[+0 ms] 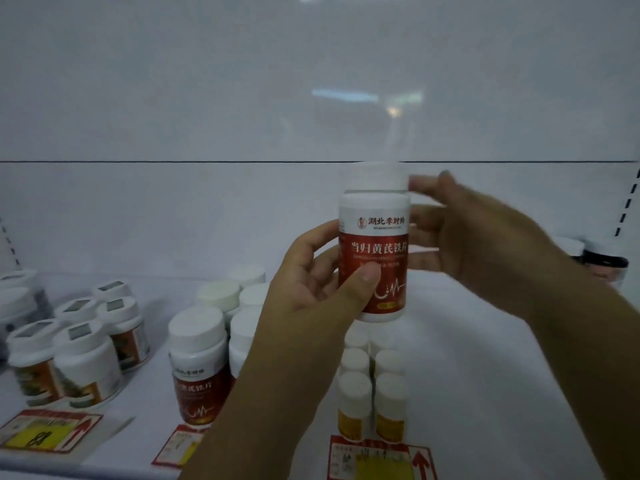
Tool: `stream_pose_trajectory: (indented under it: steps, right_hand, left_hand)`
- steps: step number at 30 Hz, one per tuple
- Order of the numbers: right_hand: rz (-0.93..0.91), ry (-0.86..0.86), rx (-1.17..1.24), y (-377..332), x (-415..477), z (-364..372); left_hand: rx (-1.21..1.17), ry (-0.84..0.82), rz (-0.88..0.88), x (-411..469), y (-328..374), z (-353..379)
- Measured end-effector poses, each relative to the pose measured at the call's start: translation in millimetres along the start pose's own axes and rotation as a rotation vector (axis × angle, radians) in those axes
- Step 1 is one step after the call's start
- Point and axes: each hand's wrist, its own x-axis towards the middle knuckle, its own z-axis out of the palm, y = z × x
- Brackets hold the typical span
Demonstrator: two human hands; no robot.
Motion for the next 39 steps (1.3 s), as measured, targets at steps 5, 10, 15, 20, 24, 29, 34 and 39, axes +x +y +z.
stream_pose_trajectory:
  steps: [5, 10, 15, 20, 24, 29, 34, 39]
  right_hand:
    - [-0.246, -0.107, -0.266, -70, 26, 36]
    - [-0.198, 0.036, -0.178, -52, 67, 55]
    - [0.108, 0.043, -0.28, 12, 97, 67]
    - [0.284, -0.05, -0.314, 53, 103, 75]
    - [0.377, -0.145, -0.27, 69, 99, 79]
    - [0.441, -0.197, -0.232, 77, 96, 82]
    - [0.431, -0.235, -0.272, 80, 95, 77]
    - [0.218, -0.146, -0.809, 89, 88, 57]
  left_hand:
    - [0.1, 0.038, 0.126, 6, 31, -23]
    - [0.559, 0.03, 0.107, 33, 46, -72]
    - [0.874, 0.012, -0.072, 52, 33, -119]
    - [1.018, -0.073, -0.112, 69, 20, -130]
    - [1.06, -0.089, -0.099, 75, 14, -135]
    - [1.19, -0.105, -0.072, 77, 13, -133]
    - [1.284, -0.168, -0.044, 81, 19, -128]
    - [1.497, -0.44, 0.009, 108, 25, -88]
